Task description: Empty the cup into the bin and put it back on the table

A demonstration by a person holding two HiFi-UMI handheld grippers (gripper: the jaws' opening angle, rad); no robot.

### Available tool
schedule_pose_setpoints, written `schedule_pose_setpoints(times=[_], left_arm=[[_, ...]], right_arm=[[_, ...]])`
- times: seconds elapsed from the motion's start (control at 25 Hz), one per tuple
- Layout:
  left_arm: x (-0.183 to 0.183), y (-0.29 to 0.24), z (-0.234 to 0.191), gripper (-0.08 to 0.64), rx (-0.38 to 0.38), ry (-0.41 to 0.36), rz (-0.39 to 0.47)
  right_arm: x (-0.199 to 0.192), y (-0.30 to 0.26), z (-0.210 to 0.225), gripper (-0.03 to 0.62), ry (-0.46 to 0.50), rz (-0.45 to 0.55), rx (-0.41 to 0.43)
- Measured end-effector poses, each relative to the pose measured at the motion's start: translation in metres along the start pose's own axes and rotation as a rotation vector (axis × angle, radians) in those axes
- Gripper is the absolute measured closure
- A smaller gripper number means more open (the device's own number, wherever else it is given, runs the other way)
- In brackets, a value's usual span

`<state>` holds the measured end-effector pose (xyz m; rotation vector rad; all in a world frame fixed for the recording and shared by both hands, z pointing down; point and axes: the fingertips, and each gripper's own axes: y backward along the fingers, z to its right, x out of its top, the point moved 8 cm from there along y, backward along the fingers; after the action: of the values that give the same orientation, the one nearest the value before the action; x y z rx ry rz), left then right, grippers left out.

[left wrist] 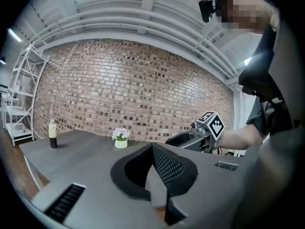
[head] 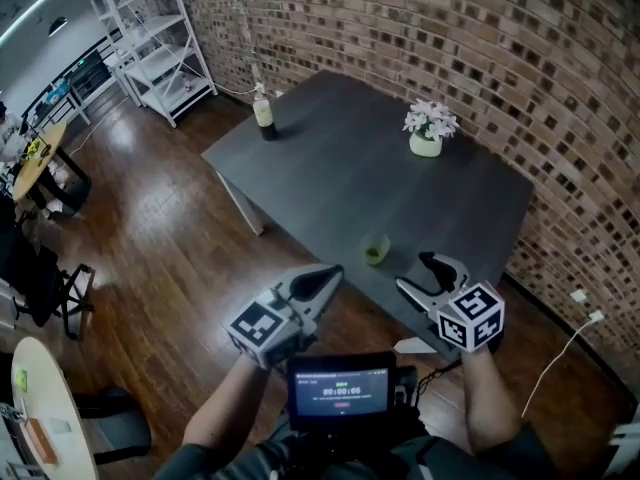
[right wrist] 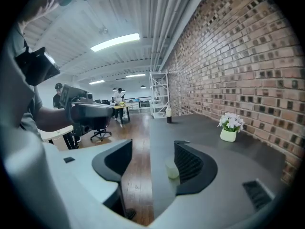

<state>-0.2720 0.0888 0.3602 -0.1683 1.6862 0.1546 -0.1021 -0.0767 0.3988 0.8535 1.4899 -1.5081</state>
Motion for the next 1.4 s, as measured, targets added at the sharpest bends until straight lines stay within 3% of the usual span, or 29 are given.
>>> schedule_pose_setpoints(times=[0.28,0.32,0.56,0.76,0.84,1.04,1.4], left_arm=[[-0.002,-0.015,-0.053,0.557,-0.076,0.031,-0.011],[-0.005,-0.017,-0.058,0.557,-0.079,0.035,-0.019],[-0.015,-0.037,-0.073,0.557,-0.106,0.055,-0.038],[-0.024,-0.052,-0.082,0.557,-0.085,0.092,-0.059],[-0.029,-0.055,-0.085,0.557,-0.088,0.091,-0.069],[-0.040,-0.061,-0.092,0.557,-0.076,0.107,-0.088],[-0.058,-0.078,-0.088,0.557,-0.066,0.117,-0.126]], right_arm=[[0.000,-0.040,0.015,0.307,-0.045,-0.111,-0.064],[-0.001,-0.047,0.017,0.275,-0.047,-0.133,-0.068],[-0.012,-0.088,0.034,0.259,-0.030,-0.266,-0.047],[-0.029,-0.120,0.050,0.258,-0.010,-0.375,-0.032],[-0.039,-0.131,0.056,0.198,-0.024,-0.402,-0.018],[-0.062,-0.152,0.069,0.189,-0.023,-0.478,-0.004],[-0.110,-0.179,0.085,0.155,-0.026,-0.492,0.053]])
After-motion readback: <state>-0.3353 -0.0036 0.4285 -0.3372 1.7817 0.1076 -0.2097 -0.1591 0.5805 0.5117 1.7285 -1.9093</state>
